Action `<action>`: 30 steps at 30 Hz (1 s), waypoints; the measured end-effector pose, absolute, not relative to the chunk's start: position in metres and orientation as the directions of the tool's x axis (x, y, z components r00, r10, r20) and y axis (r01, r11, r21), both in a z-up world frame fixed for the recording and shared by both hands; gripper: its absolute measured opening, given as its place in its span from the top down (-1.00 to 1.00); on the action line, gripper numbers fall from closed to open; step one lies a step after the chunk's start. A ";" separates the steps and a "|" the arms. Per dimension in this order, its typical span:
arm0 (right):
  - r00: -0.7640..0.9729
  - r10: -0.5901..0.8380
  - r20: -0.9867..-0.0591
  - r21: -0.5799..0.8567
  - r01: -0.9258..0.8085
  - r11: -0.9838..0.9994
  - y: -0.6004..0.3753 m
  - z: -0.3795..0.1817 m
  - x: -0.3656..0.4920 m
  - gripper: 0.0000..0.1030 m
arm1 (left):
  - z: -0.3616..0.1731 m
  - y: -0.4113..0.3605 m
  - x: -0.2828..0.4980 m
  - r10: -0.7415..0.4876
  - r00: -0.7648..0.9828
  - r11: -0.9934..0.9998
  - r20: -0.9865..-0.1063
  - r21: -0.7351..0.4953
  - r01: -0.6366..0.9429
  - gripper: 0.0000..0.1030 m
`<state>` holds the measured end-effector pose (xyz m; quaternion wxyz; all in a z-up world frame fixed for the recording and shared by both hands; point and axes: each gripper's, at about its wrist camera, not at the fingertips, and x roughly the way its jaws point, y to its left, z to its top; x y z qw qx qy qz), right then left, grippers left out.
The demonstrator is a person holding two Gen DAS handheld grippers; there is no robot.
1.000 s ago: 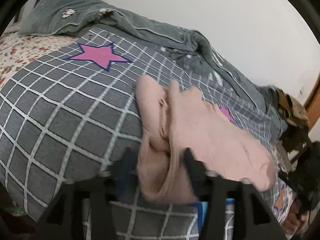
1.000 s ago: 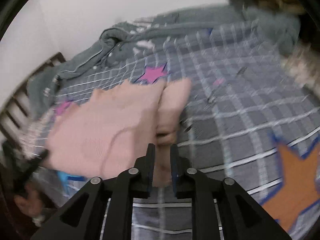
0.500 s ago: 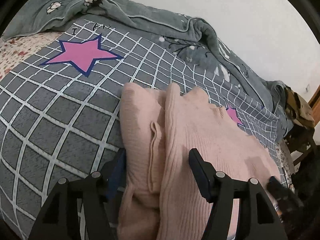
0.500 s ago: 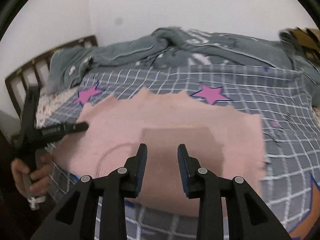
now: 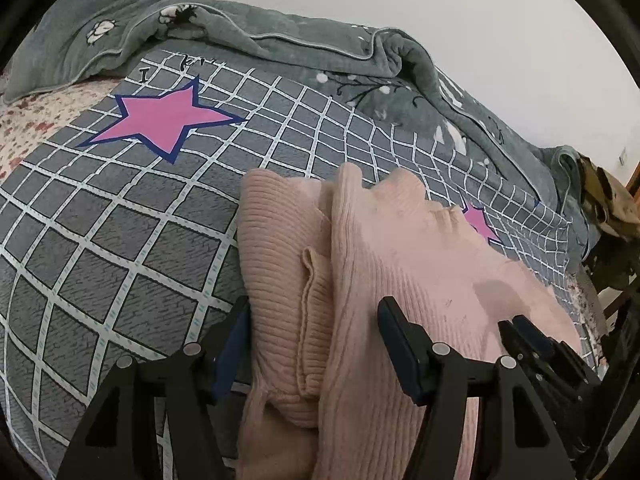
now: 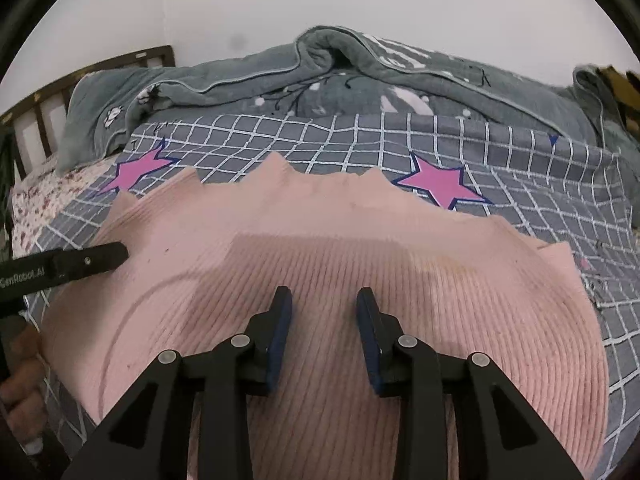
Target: Fold small clothes
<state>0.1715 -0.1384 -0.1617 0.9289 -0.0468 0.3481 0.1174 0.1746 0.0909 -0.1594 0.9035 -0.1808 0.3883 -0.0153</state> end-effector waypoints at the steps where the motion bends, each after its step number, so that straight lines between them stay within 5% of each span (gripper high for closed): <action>1: 0.732 0.188 -0.655 -0.004 -0.252 0.968 -0.139 -0.162 0.170 0.34 | -0.159 0.090 0.174 -0.165 0.699 0.936 -0.696 -0.335 -0.112 -0.20; 30: 0.724 0.275 -0.632 0.003 -0.352 0.936 -0.155 -0.146 0.127 0.26 | -0.167 0.097 0.166 -0.238 0.700 0.903 -0.674 -0.418 -0.096 -0.16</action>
